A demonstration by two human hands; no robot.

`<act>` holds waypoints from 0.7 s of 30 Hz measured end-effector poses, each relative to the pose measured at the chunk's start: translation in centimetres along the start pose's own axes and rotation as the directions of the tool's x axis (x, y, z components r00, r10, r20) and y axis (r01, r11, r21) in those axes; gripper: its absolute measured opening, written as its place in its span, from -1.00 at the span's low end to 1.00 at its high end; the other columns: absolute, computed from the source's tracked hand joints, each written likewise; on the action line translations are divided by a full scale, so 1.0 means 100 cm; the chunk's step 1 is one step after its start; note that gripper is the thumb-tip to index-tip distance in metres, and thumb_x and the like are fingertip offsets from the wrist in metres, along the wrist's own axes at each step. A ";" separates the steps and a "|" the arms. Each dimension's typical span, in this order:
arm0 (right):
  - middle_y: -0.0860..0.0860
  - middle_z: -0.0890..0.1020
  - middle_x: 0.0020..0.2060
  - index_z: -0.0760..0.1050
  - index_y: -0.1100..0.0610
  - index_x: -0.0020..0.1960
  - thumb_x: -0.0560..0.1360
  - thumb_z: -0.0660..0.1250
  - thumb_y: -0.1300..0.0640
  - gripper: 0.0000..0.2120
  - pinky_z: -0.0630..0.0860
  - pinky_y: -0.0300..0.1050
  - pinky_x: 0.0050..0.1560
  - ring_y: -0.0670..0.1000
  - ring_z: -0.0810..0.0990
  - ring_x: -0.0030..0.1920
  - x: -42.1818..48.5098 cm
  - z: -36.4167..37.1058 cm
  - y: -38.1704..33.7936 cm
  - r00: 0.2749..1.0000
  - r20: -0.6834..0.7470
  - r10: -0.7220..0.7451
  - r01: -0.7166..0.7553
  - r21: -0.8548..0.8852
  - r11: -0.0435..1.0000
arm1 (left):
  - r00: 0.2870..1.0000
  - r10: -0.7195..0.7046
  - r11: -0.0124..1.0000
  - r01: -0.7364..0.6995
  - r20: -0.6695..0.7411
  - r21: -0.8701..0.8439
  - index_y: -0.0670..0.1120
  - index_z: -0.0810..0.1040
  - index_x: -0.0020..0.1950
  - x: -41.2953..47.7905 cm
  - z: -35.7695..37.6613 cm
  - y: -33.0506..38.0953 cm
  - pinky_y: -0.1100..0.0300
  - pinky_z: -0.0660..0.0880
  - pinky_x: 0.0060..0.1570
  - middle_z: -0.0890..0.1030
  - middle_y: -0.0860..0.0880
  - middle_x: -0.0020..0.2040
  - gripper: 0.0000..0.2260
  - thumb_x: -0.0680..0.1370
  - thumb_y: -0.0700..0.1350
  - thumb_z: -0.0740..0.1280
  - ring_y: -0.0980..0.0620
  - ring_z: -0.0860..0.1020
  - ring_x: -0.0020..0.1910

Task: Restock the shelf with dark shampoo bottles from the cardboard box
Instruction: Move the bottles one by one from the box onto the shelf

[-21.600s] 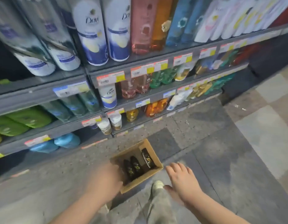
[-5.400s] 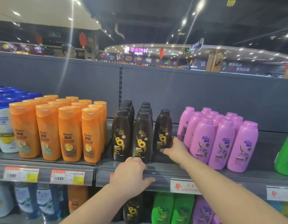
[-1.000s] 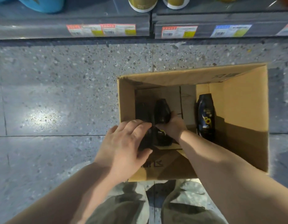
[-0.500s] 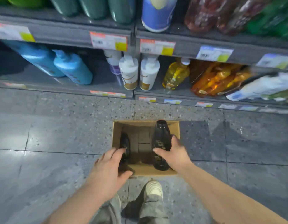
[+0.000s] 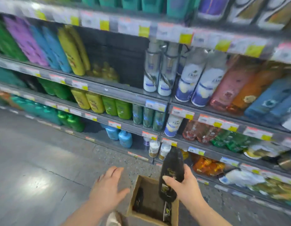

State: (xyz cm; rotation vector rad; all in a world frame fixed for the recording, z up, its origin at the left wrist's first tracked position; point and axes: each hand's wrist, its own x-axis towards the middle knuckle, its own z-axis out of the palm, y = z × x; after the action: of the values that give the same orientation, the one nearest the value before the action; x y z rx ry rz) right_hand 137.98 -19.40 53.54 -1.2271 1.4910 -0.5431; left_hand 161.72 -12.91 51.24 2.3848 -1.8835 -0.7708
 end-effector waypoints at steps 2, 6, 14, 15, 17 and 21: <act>-0.12 0.61 -0.13 0.39 -0.14 -0.06 0.32 0.50 0.04 -0.67 0.53 -0.10 -0.09 -0.10 0.59 -0.11 -0.009 -0.001 -0.039 0.995 0.031 -0.095 0.096 -0.031 0.995 | 0.996 -0.030 0.999 0.032 -0.079 0.024 0.08 0.12 0.46 -0.016 -0.031 -0.004 0.13 0.25 0.33 0.22 0.06 0.43 -0.33 0.44 0.27 0.25 0.00 0.35 0.33; -0.17 0.59 -0.16 0.39 -0.10 -0.10 0.29 0.52 0.05 -0.66 0.41 -0.12 -0.13 -0.11 0.57 -0.13 -0.020 0.015 -0.108 0.965 0.103 -0.242 0.251 -0.082 0.965 | 0.974 -0.090 0.995 0.096 -0.209 0.017 0.06 0.10 0.47 -0.043 -0.087 -0.022 0.11 0.22 0.37 0.20 0.05 0.45 -0.30 0.43 0.28 0.25 0.01 0.28 0.39; -0.21 0.60 -0.17 0.41 -0.16 -0.12 0.24 0.52 0.01 -0.66 0.43 -0.25 -0.22 -0.24 0.56 -0.14 -0.026 0.098 -0.231 0.843 0.204 -0.498 0.520 -0.068 0.851 | 0.866 -0.198 0.975 0.223 -0.458 -0.001 0.04 0.17 0.44 -0.075 -0.196 -0.104 0.09 0.30 0.30 0.29 0.03 0.41 -0.31 0.41 0.29 0.27 -0.02 0.31 0.37; -0.21 0.61 -0.18 0.42 -0.16 -0.12 0.23 0.53 0.01 -0.66 0.43 -0.27 -0.22 -0.27 0.56 -0.16 -0.026 0.112 -0.245 0.825 0.214 -0.523 0.546 -0.064 0.835 | 0.853 -0.205 0.973 0.231 -0.480 -0.006 0.04 0.20 0.43 -0.077 -0.207 -0.118 0.08 0.32 0.28 0.31 0.03 0.39 -0.32 0.41 0.29 0.28 -0.03 0.32 0.35; -0.21 0.62 -0.23 0.43 -0.17 -0.15 0.23 0.54 0.04 -0.66 0.41 -0.31 -0.25 -0.30 0.57 -0.22 -0.028 0.145 -0.272 0.789 0.237 -0.567 0.591 -0.045 0.805 | 0.832 -0.219 0.971 0.237 -0.510 -0.029 0.03 0.24 0.40 -0.081 -0.229 -0.148 0.05 0.35 0.25 0.35 0.02 0.36 -0.34 0.40 0.28 0.30 -0.03 0.34 0.34; -0.17 0.64 -0.23 0.45 -0.13 -0.13 0.24 0.55 0.10 -0.66 0.45 -0.25 -0.22 -0.21 0.61 -0.19 -0.036 0.227 -0.324 0.740 0.258 -0.622 0.643 0.001 0.766 | 0.806 -0.242 0.965 0.260 -0.540 -0.045 0.03 0.24 0.41 -0.091 -0.277 -0.224 0.05 0.34 0.27 0.36 0.01 0.35 -0.33 0.39 0.29 0.29 -0.04 0.34 0.35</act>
State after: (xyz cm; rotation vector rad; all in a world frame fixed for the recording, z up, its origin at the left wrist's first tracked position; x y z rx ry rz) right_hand 171.23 -21.91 75.14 -1.8191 0.8623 -0.7441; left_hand 191.20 -6.41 72.17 2.5350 -1.3762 -0.0289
